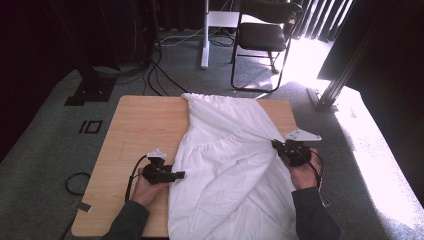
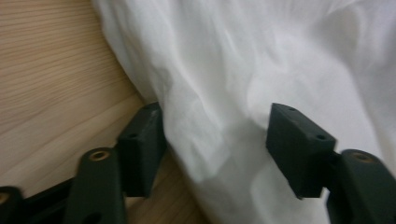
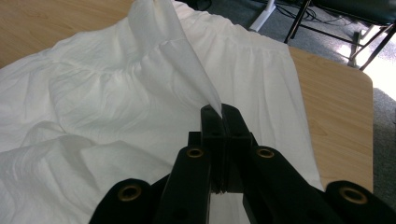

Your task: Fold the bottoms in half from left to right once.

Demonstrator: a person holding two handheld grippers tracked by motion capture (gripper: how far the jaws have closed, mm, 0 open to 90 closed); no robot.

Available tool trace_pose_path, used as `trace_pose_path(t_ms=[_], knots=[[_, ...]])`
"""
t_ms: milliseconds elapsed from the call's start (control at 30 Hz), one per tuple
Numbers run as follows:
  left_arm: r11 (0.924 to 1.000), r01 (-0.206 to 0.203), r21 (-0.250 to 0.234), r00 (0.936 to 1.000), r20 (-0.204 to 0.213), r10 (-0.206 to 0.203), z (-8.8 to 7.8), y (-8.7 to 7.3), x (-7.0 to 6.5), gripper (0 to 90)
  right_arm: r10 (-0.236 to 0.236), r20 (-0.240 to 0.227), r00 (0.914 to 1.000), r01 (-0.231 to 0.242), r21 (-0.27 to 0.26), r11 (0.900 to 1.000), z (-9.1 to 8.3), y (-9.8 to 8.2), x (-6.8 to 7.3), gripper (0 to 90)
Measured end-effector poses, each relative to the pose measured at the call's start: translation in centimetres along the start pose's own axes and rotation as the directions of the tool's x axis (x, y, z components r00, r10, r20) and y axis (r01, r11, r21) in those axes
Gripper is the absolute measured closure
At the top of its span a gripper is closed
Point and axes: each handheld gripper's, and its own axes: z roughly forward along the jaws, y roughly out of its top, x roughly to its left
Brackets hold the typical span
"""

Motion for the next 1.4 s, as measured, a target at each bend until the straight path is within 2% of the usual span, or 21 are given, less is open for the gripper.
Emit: trace_pose_path(t_ms=[67,100,167,233,267,300,367,433,467,500,633,733,800,867,967,1067,1133,1200,1300,1367,1400], knots=[[0.9993,0.036,-0.013,0.9974,0.062,-0.035,0.6,0.0,0.3,49.6,-0.003,0.002,1.0000,0.003,0.001,1.000,0.1,-0.1,0.0,90.0],[0.9992,0.038,-0.014,0.9978,0.056,-0.037,0.9,0.0,0.2,56.8,-0.004,0.003,1.0000,0.004,0.002,1.000,0.1,-0.2,0.0,90.0],[1.0000,-0.004,0.003,1.0000,-0.002,0.004,1.2,0.2,-0.1,79.1,0.001,0.000,1.0000,-0.001,0.003,1.000,0.2,-0.3,-0.1,90.0],[0.9998,0.000,-0.018,1.0000,0.007,0.000,0.8,0.5,0.0,86.6,0.002,0.000,1.0000,-0.002,0.008,1.000,0.3,-0.3,-0.1,90.0],[0.9998,0.000,-0.018,1.0000,0.007,0.000,0.8,0.5,0.0,87.2,0.002,0.000,1.0000,-0.002,0.008,1.000,0.3,-0.3,-0.1,90.0],[0.9996,-0.026,-0.015,0.9992,-0.033,0.025,0.1,0.8,-0.1,87.2,0.001,-0.002,1.0000,-0.001,0.011,1.000,0.3,-0.4,-0.1,90.0],[0.9989,-0.040,-0.023,0.9972,-0.063,0.039,-1.0,1.0,0.0,87.4,-0.007,-0.009,0.9999,0.008,0.015,1.000,0.5,-0.4,0.1,90.0],[0.9988,-0.035,-0.035,0.9951,-0.094,0.031,-2.4,1.1,0.5,87.4,-0.011,-0.016,0.9998,0.011,0.017,1.000,0.7,-0.4,0.4,90.0],[0.9988,-0.035,-0.035,0.9951,-0.094,0.031,-2.4,1.1,0.5,87.3,-0.011,-0.016,0.9998,0.011,0.017,1.000,0.7,-0.4,0.4,90.0],[0.9983,-0.015,-0.056,0.9925,-0.122,0.009,-3.9,1.1,1.4,87.3,-0.011,-0.021,0.9997,0.012,0.018,1.000,0.8,-0.4,0.6,90.0],[0.9979,-0.017,-0.063,0.9847,-0.174,0.006,-6.2,0.9,2.5,87.4,-0.028,-0.073,0.9969,0.030,0.032,0.999,1.9,-0.4,2.1,90.0],[0.9977,-0.028,-0.062,0.9711,-0.238,0.012,-7.9,1.0,2.9,87.4,-0.046,-0.097,0.9942,0.050,0.043,0.998,2.7,-0.2,3.1,90.0],[0.9969,-0.015,-0.078,0.9649,-0.262,-0.006,-8.9,1.0,3.3,87.5,-0.054,-0.120,0.9914,0.060,0.043,0.997,3.3,0.0,4.0,90.0],[0.9955,-0.007,-0.094,0.9546,-0.297,-0.021,-10.5,1.1,3.7,87.6,-0.062,-0.137,0.9887,0.069,0.043,0.997,3.7,0.1,4.7,90.0],[0.9939,-0.006,-0.110,0.9466,-0.321,-0.030,-12.0,1.4,3.6,87.7,-0.082,-0.166,0.9826,0.090,0.042,0.995,4.4,0.4,5.9,90.0],[0.9940,-0.019,-0.108,0.9471,-0.320,-0.017,-12.3,1.9,3.0,87.7,-0.096,-0.164,0.9819,0.103,0.040,0.994,4.6,0.5,6.3,90.0],[0.9936,-0.054,-0.099,0.9536,-0.300,0.022,-11.9,2.9,1.3,87.7,-0.083,-0.150,0.9852,0.089,0.031,0.996,4.2,0.7,5.9,90.0],[0.9919,-0.080,-0.098,0.9668,-0.250,0.053,-11.3,3.7,-0.2,87.6,-0.075,-0.132,0.9884,0.078,0.021,0.997,3.3,0.7,5.3,90.0],[0.9844,-0.147,-0.097,0.9727,-0.195,0.126,-10.5,4.8,-2.8,85.1,-0.052,-0.090,0.9946,0.051,-0.011,0.999,1.5,0.5,3.7,90.0],[0.9809,-0.167,-0.100,0.9765,-0.154,0.151,-9.7,5.2,-4.1,74.9,-0.016,-0.051,0.9986,0.014,-0.044,0.999,0.3,0.3,2.2,90.0],[0.9793,-0.185,-0.082,0.9759,-0.133,0.173,-9.1,5.2,-4.5,71.7,0.012,-0.038,0.9992,-0.014,-0.058,0.998,-0.3,0.2,1.3,90.0]])
